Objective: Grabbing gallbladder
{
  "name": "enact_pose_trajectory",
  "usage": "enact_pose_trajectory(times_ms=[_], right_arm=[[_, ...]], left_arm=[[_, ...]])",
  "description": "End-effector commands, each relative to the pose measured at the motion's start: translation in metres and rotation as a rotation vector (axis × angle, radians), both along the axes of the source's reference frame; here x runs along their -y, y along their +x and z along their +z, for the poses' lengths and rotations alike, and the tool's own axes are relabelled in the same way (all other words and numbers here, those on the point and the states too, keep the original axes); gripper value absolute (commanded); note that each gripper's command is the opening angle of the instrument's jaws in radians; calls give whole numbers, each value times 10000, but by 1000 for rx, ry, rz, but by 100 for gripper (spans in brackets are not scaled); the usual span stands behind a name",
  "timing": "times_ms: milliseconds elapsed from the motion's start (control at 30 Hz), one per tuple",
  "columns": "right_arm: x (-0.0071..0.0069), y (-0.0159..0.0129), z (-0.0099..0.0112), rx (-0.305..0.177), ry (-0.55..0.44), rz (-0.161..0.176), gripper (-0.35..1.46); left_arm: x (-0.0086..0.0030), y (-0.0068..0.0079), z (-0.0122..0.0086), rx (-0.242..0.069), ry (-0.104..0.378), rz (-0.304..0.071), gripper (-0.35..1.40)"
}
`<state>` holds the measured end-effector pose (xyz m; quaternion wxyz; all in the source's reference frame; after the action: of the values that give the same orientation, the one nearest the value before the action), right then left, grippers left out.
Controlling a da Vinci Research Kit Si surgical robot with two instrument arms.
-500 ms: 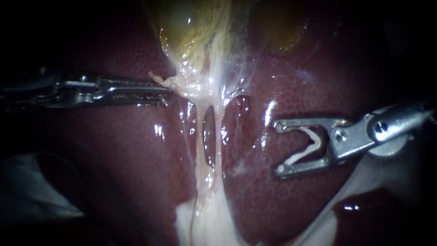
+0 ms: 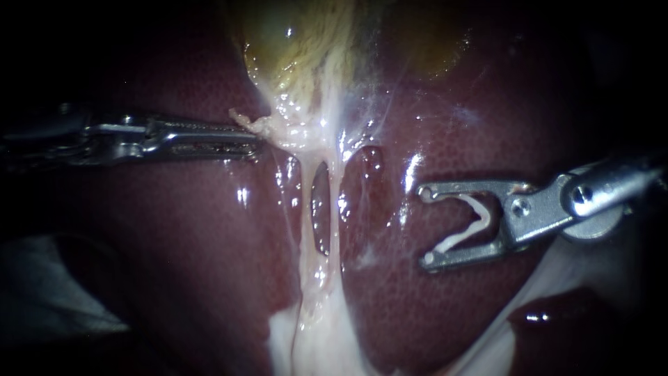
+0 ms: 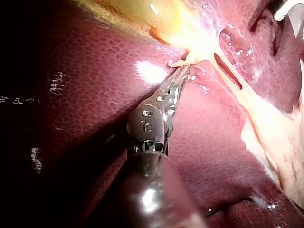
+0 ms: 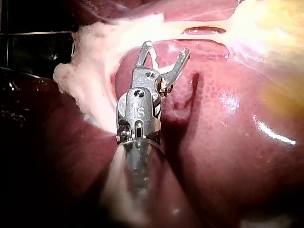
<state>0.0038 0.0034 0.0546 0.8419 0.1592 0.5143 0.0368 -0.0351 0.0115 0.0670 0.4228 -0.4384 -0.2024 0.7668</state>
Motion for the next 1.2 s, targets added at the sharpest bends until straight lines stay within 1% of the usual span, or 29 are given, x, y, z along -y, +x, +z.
enact_pose_trajectory(times_ms=[33, 167, 300, 400, 567, 700, 800, 1000, 1100, 1200], right_arm=[[0, 0, 0, 0, 0, 0, 49], [0, 0, 0, 0, 0, 0, 49], [0, 0, 0, 0, 0, 0, 49], [0, 0, 0, 0, 0, 0, 49], [0, 0, 0, 0, 0, 0, 49], [0, 0, 0, 0, 0, 0, 49], [0, 0, 0, 0, 0, 0, 49], [0, 0, 0, 0, 0, 0, 48], [0, 0, 0, 0, 0, 0, 48], [0, 0, 0, 0, 0, 0, 49]], left_arm=[[1, 0, 0, 2, 2, 0, -35], [5, -1, -7, 4, 4, 2, -35], [10, -3, -17, 5, -3, 8, -35], [11, -4, -26, 5, -9, 15, -35], [11, -6, -40, 17, -25, 23, -35], [9, -7, -53, 31, -40, 22, -35], [7, -8, -60, 42, -56, 22, -35], [1, -8, -73, 63, -73, 16, -35], [-4, -4, -79, 70, -80, 21, -35], [-10, 5, -83, 81, -76, 23, -35]])
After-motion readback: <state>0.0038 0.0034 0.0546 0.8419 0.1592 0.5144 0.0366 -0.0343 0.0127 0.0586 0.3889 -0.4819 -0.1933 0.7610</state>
